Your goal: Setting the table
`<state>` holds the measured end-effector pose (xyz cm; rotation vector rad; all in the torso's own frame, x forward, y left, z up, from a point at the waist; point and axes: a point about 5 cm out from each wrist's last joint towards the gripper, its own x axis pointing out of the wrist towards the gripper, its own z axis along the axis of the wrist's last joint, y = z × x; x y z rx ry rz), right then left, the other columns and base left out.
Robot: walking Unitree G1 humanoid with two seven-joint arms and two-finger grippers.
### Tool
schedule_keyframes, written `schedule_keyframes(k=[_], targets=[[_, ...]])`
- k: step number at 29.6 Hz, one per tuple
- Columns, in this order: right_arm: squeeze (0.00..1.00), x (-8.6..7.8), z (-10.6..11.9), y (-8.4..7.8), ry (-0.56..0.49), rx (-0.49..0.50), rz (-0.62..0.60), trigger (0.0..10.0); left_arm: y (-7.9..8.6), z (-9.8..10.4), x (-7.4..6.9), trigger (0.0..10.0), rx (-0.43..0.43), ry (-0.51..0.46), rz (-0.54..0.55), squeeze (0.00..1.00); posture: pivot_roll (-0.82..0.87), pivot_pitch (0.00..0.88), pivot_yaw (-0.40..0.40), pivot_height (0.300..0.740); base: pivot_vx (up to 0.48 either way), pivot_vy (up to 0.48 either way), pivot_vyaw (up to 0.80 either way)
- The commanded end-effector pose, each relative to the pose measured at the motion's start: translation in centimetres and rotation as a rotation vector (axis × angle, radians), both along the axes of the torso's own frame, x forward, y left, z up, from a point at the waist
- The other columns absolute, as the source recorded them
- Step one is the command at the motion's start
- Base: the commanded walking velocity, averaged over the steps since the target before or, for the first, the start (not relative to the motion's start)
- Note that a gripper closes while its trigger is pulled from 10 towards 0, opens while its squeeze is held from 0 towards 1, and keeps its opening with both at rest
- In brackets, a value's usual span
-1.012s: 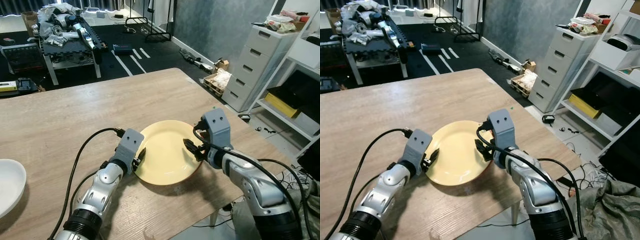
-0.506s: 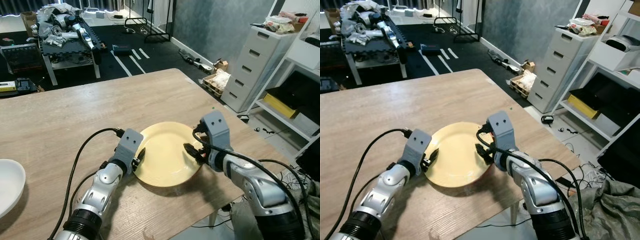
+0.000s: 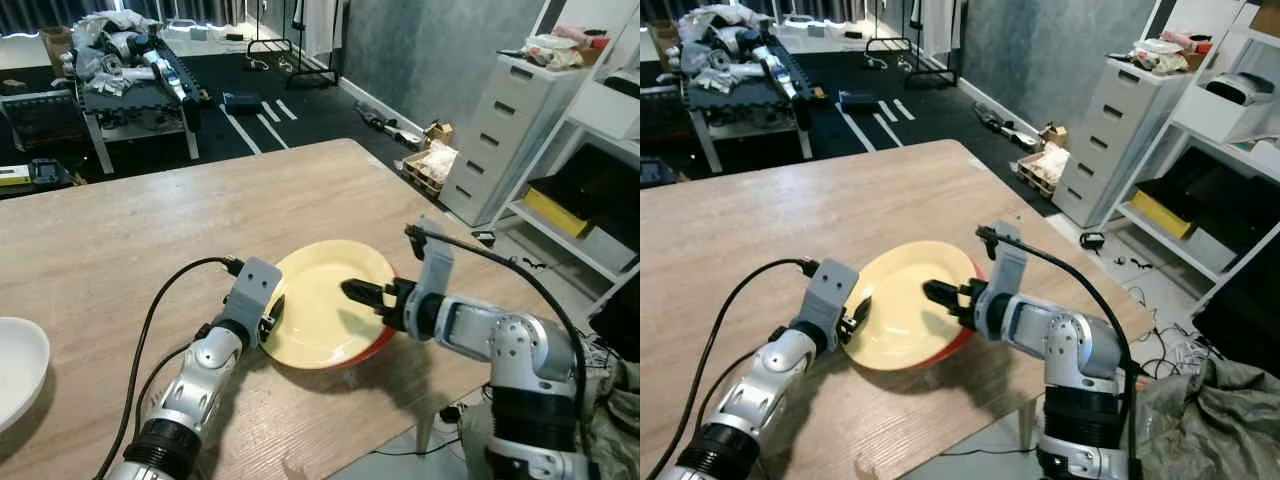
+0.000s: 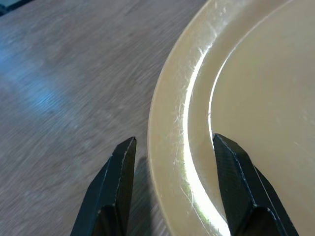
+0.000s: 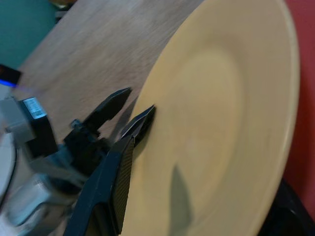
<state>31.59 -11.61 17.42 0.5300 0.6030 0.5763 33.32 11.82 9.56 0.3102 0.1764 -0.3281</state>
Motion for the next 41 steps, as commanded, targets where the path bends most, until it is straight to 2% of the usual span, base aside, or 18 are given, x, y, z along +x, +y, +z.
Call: schedule_keyframes(k=[1, 5, 6, 8, 9, 10, 11, 13, 18, 27, 28, 30, 33, 37, 41], targets=[[0.00, -0.4, -0.3, 0.7, 0.043, 0.041, 0.046, 10.0, 0.5, -3.8, -1.6, 10.0, 0.053, 0.166, 0.008, 0.00, -0.08, 0.011, -0.006, 0.740, 0.000, 0.000, 0.00], [0.00, -1.0, -0.9, 1.3, 0.055, 0.028, 0.082, 10.0, 0.5, -3.8, -1.6, 10.0, 0.056, 0.166, 0.006, 0.00, -0.08, 0.010, -0.003, 0.740, 0.000, 0.000, 0.00], [0.00, -1.7, -1.7, 1.9, 0.080, 0.014, 0.108, 6.0, 0.5, -3.8, -1.6, 10.0, 0.058, 0.166, 0.005, 0.00, -0.08, 0.008, -0.002, 0.740, 0.000, 0.000, 0.00], [0.00, -2.0, -2.1, 2.3, 0.101, 0.007, 0.116, 6.0, 0.5, -3.8, -1.6, 10.0, 0.059, 0.165, 0.005, 0.00, -0.07, 0.008, -0.002, 0.740, 0.000, 0.000, 0.00], [0.00, -2.4, -2.7, 2.8, 0.121, -0.007, 0.123, 4.1, 0.5, -3.8, -1.6, 10.0, 0.059, 0.165, 0.004, 0.00, -0.07, 0.007, -0.001, 0.740, 0.000, 0.000, 0.00], [0.00, -2.4, -2.7, 2.8, 0.121, -0.007, 0.123, 4.1, 0.5, -3.8, -1.6, 10.0, 0.059, 0.165, 0.004, 0.00, -0.07, 0.007, -0.001, 0.740, 0.000, 0.000, 0.00], [0.00, -2.5, -3.0, 3.0, 0.125, -0.013, 0.120, 3.0, 0.5, -3.8, -1.6, 10.0, 0.058, 0.165, 0.004, 0.00, -0.07, 0.007, -0.001, 0.740, 0.000, 0.000, 0.00], [0.00, -2.5, -3.3, 3.2, 0.125, -0.020, 0.104, 0.0, 0.5, -3.8, -1.6, 10.0, 0.058, 0.165, 0.004, 0.00, -0.07, 0.007, 0.000, 0.740, 0.000, 0.000, 0.00], [0.00, -1.6, -3.0, 2.5, 0.086, -0.005, 0.017, 0.0, 0.6, -3.8, -1.6, 10.0, 0.062, 0.165, 0.003, 0.00, -0.07, 0.005, 0.004, 0.740, 0.000, 0.000, 0.00], [0.00, -1.1, -2.2, 2.3, 0.034, 0.052, -0.029, 0.0, 0.4, -3.4, -1.4, 10.0, 0.053, 0.149, -0.001, 0.00, -0.07, 0.008, 0.003, 0.740, 0.000, 0.000, 0.00], [0.00, -0.9, -1.9, 2.2, 0.023, 0.072, -0.038, 0.0, 0.5, -2.9, -1.1, 10.0, 0.042, 0.125, 0.002, 0.00, -0.07, 0.008, 0.003, 0.740, 0.000, 0.000, 0.00], [0.00, -0.7, -1.5, 2.1, 0.007, 0.111, -0.050, 0.0, 1.2, -0.3, 0.1, 10.0, 0.005, -0.001, 0.031, 0.00, -0.07, 0.008, 0.003, 0.740, 0.000, 0.000, 0.00], [0.00, -0.6, -1.4, 2.1, 0.003, 0.120, -0.052, 0.0, 1.5, 0.6, 0.4, 10.0, -0.006, -0.044, 0.043, 0.00, -0.07, 0.008, 0.003, 0.740, 0.000, 0.000, 0.00], [0.00, -0.5, -1.3, 2.4, -0.002, 0.143, -0.055, 0.0, 2.8, 6.7, 2.1, 10.0, -0.065, -0.249, 0.052, 0.00, -0.06, 0.007, 0.006, 0.740, 0.000, 0.000, 0.00], [0.00, -0.3, -1.3, 2.4, -0.006, 0.150, -0.070, 0.0, 2.6, 7.9, 2.1, 10.0, -0.067, -0.289, 0.022, 0.00, -0.06, 0.007, 0.007, 0.740, 0.000, 0.000, 0.00]])
